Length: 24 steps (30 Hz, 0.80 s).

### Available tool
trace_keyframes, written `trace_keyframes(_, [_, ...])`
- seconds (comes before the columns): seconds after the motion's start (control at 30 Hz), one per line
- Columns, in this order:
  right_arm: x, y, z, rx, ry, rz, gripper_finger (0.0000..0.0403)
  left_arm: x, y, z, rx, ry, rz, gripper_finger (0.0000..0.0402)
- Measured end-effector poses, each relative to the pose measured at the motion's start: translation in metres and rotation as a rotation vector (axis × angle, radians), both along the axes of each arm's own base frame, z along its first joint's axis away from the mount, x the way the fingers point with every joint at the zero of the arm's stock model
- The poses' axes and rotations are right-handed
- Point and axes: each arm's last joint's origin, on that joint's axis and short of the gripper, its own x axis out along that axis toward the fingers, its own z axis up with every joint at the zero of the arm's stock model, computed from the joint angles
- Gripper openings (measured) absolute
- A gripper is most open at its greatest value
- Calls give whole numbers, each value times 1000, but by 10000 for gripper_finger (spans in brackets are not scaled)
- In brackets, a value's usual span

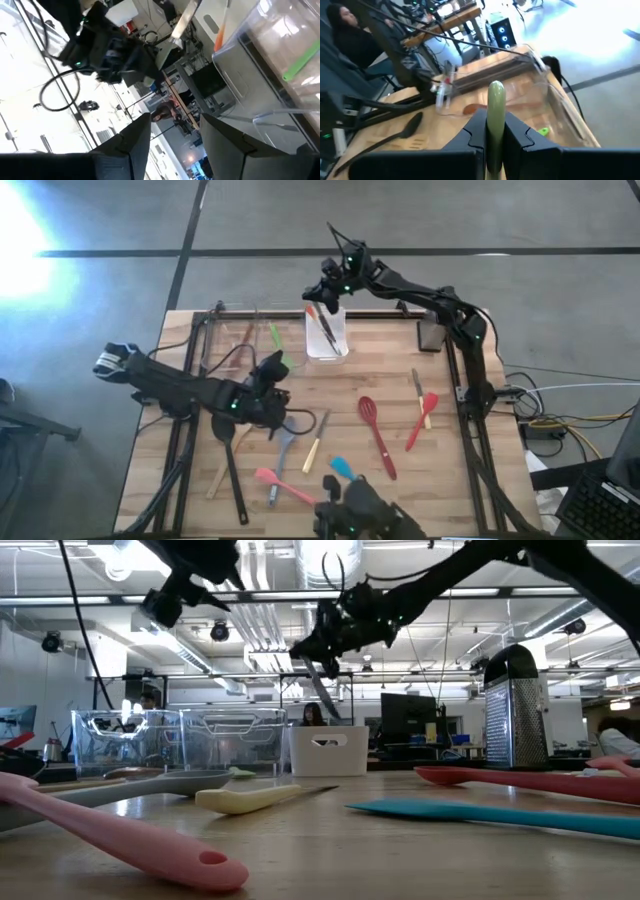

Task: Pick & Place Kitchen Items
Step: Put the green table knife into the white bin

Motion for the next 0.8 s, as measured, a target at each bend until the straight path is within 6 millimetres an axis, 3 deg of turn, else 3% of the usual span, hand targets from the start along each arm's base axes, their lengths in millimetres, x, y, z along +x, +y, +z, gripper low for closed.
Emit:
trace_keyframes(0.27, [10, -22, -27, -4, 182, -90, 17, -16, 4, -12, 19, 8, 12, 172])
trace_keyframes(0.6, [19, -30, -57, 52, 237, -142, 17, -17, 5, -14, 4, -29, 18, 172])
trace_keyframes(0.8, [16, -33, -64, 101, 259, -211, 17, -17, 5, -14, 4, -29, 19, 172])
